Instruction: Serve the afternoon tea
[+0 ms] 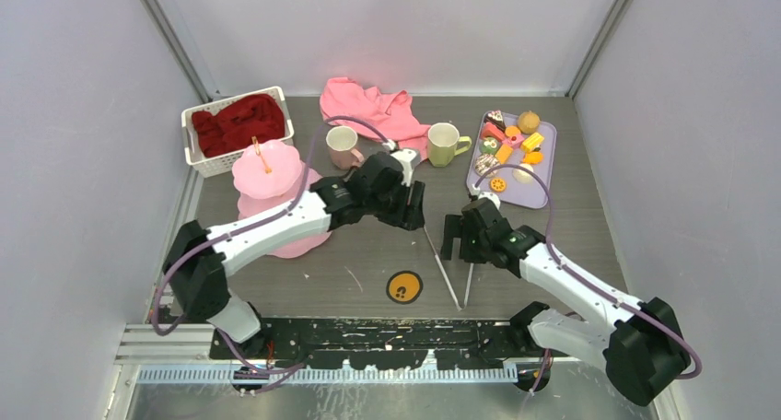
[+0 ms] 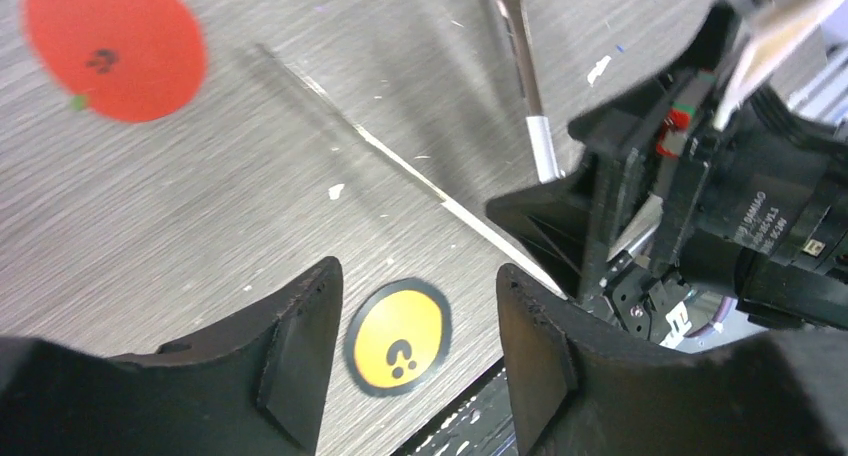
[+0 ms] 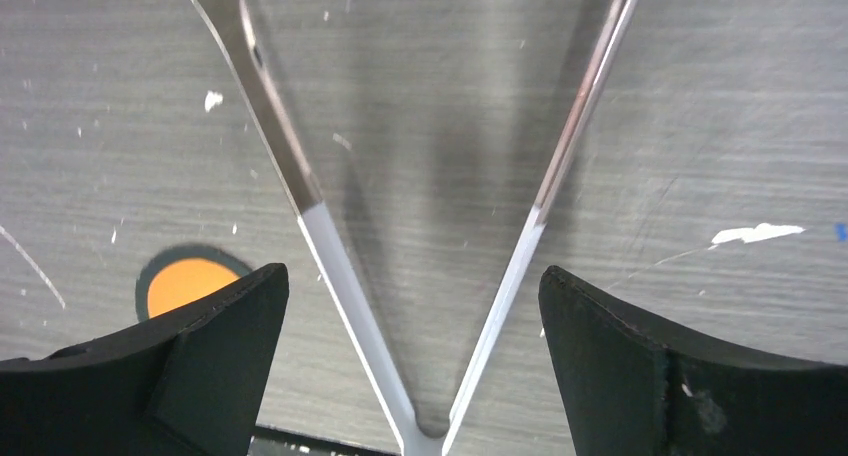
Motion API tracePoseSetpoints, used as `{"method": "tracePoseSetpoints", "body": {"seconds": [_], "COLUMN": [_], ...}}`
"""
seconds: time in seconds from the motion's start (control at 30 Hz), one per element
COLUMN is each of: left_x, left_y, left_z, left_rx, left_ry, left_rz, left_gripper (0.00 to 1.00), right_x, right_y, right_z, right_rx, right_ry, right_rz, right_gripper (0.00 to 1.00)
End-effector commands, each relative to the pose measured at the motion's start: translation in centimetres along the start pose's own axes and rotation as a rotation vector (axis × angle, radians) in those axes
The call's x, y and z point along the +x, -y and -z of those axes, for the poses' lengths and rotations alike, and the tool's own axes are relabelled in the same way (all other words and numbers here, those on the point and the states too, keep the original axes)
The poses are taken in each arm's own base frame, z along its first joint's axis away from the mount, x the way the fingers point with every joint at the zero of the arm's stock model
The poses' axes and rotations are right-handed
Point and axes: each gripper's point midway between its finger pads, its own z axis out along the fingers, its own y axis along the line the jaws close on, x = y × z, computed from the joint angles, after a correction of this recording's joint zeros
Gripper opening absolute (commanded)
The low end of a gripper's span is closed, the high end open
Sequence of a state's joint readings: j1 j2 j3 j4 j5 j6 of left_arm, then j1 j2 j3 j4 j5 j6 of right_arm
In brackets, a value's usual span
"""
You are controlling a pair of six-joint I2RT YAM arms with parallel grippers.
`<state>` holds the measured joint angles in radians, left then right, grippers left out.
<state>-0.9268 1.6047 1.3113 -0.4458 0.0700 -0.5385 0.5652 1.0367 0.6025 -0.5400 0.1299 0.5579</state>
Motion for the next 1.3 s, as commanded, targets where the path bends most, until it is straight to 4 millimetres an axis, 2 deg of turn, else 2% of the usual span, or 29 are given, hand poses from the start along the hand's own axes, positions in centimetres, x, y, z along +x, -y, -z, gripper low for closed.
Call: {"method": "tracePoseSetpoints", "body": {"seconds": [0.0, 0.17, 0.27, 0.47, 0.67, 0.77, 0.9, 0.97, 1.13, 1.27], "left_x": [-3.0, -3.1, -3.0, -2.4, -2.3, -2.5, -2.8, -2.6, -2.4, -3.2], "left_y": [-2.4, -5.1, -5.4, -5.2, -5.2, -5.8, -6.2, -6.3, -6.2, -5.9], "left_z": [4.3, 6.2, 6.5, 5.6, 5.1, 5.5, 6.1, 6.1, 5.5, 5.8], "left_rx": [-0.067, -0.119, -0.116, -0.099, -0.096, -0.125, -0.137, -0.140, -0.133, -0.128], "left_ry": [0.154, 0.226, 0.237, 0.206, 0.195, 0.215, 0.231, 0.225, 0.212, 0.228], "left_rz": [0.043, 0.117, 0.132, 0.145, 0.141, 0.137, 0.128, 0.126, 0.137, 0.129], "left_gripper": [0.61, 0.75, 0.83, 0.84, 0.84, 0.84, 0.84, 0.84, 0.84, 0.84], "right_x": [1.2, 2.9, 3.4, 3.8, 3.3, 2.7, 2.9, 3.1, 3.3, 3.4], "right_y": [-1.7, -1.6, -1.7, -0.9, -0.3, 0.2, 0.5, 0.8, 1.0, 1.3], "right_z": [0.6, -0.4, -1.0, -2.3, -3.3, -3.9, -4.2, -4.2, -4.0, -4.0], "right_rx": [-0.072, -0.020, 0.014, 0.094, 0.162, 0.177, 0.165, 0.172, 0.180, 0.191], "right_ry": [-0.014, -0.051, -0.051, -0.056, -0.009, 0.064, 0.089, 0.087, 0.082, 0.077], "right_rz": [-0.039, 0.006, 0.031, 0.058, 0.059, 0.019, 0.002, 0.005, 0.008, 0.004], "right_gripper": [1.00, 1.00, 1.00, 1.00, 1.00, 1.00, 1.00, 0.97, 0.82, 0.59]}}
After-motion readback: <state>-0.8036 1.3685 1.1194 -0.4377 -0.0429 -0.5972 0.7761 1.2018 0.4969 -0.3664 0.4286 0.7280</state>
